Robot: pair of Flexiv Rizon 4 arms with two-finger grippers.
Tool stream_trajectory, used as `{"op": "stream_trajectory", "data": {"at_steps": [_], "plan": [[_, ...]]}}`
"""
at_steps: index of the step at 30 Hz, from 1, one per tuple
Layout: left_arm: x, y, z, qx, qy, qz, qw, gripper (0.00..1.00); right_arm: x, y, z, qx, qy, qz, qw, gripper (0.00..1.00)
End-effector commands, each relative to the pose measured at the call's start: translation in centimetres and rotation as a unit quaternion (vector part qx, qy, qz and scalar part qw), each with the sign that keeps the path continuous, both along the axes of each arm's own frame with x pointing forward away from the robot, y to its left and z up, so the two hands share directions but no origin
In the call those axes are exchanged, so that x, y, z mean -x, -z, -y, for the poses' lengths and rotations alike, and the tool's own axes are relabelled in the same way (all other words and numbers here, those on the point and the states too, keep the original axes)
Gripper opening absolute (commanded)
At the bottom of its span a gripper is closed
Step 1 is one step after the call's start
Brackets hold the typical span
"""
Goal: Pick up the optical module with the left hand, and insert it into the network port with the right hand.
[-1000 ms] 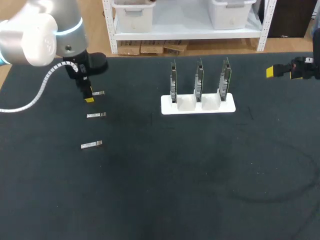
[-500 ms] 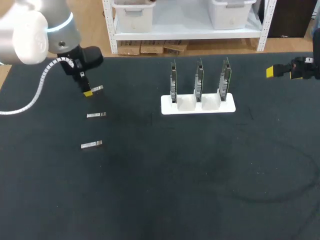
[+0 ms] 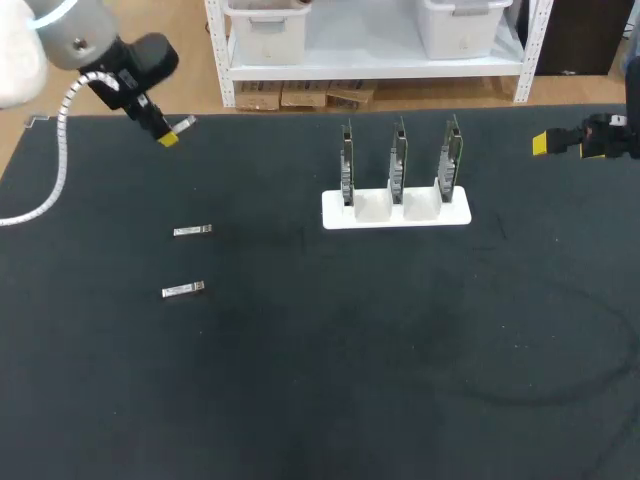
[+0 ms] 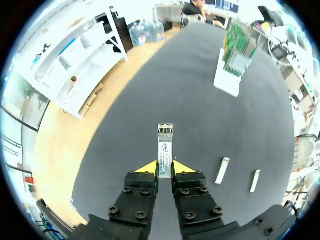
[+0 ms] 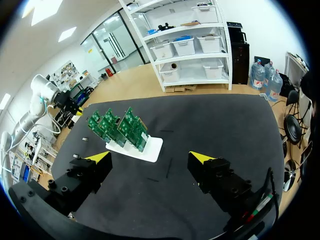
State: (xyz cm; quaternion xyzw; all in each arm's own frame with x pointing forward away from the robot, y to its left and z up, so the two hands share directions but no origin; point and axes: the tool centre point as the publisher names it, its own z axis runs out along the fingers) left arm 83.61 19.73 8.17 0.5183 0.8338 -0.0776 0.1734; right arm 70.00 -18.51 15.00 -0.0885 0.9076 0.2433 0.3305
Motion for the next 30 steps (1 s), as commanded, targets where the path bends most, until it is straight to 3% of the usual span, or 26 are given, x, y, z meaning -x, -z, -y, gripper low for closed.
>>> {"op": "stream_trajectory", "data": {"at_steps": [1,4,20,30], "plan": [[2.5,-2.5,-0.4,0.048,-0.015,0.077,0.996,0.00,0.0,0.0,0.0,0.000,0.000,0.000,1.000,1.00],[2.8,-3.4,-0.1,0.036,-0.025,0.087,0.995,0.00,0.0,0.0,0.0,0.000,0.000,0.000,1.000,1.00],[3.1,-3.6,-0.1,0.039,-0.029,0.090,0.995,0.00,0.0,0.0,0.0,0.000,0.000,0.000,1.000,1.00],[2.1,-6.0,4.7,0.119,0.014,0.122,0.985,0.00,0.0,0.0,0.0,0.000,0.000,0.000,1.000,1.00]]}}
